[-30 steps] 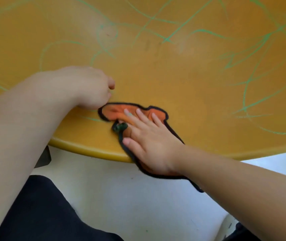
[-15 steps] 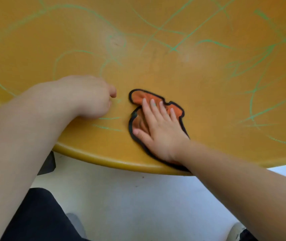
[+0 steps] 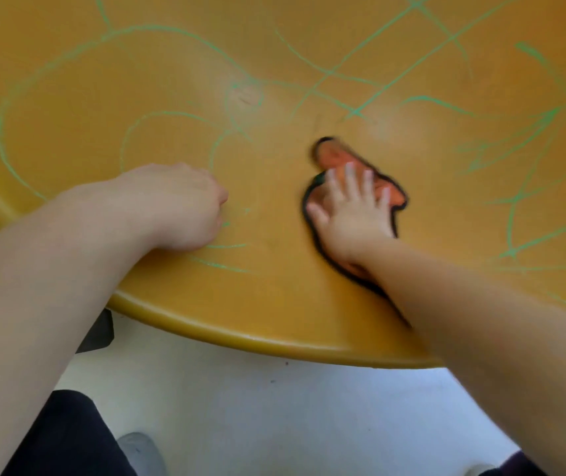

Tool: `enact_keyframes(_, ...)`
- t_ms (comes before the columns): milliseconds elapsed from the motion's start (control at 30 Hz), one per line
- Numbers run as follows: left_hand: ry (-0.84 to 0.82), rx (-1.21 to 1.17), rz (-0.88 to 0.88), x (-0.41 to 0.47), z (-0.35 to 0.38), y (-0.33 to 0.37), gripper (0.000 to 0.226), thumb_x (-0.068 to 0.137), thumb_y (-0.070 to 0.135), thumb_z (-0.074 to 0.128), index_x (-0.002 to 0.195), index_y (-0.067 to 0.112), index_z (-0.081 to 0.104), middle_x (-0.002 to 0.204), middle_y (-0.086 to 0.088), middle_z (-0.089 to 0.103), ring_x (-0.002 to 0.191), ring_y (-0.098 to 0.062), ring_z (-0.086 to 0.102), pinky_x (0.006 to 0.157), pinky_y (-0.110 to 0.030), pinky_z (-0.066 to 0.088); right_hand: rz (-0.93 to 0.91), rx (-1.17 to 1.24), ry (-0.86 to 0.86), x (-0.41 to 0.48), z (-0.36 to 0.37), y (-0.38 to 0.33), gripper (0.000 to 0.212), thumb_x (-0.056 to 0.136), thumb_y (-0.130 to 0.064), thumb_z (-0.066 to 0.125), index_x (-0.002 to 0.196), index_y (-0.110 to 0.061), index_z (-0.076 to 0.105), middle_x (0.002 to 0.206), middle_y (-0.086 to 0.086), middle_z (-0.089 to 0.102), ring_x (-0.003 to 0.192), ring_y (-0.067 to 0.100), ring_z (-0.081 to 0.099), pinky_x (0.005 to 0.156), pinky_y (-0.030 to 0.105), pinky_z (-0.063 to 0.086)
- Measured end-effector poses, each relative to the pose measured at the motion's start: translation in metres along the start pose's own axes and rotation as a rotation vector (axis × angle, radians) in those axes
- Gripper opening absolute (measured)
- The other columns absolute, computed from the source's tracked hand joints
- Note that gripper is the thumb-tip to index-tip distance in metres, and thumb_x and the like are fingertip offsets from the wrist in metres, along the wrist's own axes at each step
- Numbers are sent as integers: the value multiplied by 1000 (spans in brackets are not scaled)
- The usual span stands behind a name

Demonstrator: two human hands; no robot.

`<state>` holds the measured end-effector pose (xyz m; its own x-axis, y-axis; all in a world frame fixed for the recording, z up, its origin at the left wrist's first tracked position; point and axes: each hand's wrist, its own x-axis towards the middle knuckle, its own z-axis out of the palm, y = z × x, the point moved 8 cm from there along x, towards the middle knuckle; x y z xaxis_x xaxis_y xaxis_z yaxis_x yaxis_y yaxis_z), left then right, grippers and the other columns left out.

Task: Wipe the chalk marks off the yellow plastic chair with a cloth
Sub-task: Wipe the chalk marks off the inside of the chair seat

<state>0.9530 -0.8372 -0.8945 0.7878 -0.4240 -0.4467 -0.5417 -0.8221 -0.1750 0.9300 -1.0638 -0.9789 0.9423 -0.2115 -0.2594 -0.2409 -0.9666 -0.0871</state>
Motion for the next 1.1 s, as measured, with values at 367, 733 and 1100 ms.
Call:
enact_keyframes(367,22,-6,18,5,-3,0,40,99,38,39,134,26,54,145,2,50,131,-29,49,105,-46,44,-47,-62,-24,-2,-13,74,69,101,-59,10,163,-32,-3,170,-7,-17,158,22,-13,125,57,-2)
enact_keyframes(733,15,-2,19,11,-8,7,41,99,37,41,135,24,54,148,2,47,135,-27,44,108,-46,42,-516,9,-132,-84,14,-46,77,89,-64,-6,161,-36,-9,167,-13,-22,154,13,-21,125,46,-8)
enact_keyframes(1100,66,51,-134,-17,-12,35,58,99,53,40,152,29,35,161,4,31,147,-21,29,119,-48,26,-184,-22,-15,25,-8,36,78,99,-68,8,161,-27,-14,168,3,-25,155,31,-23,123,59,-11)
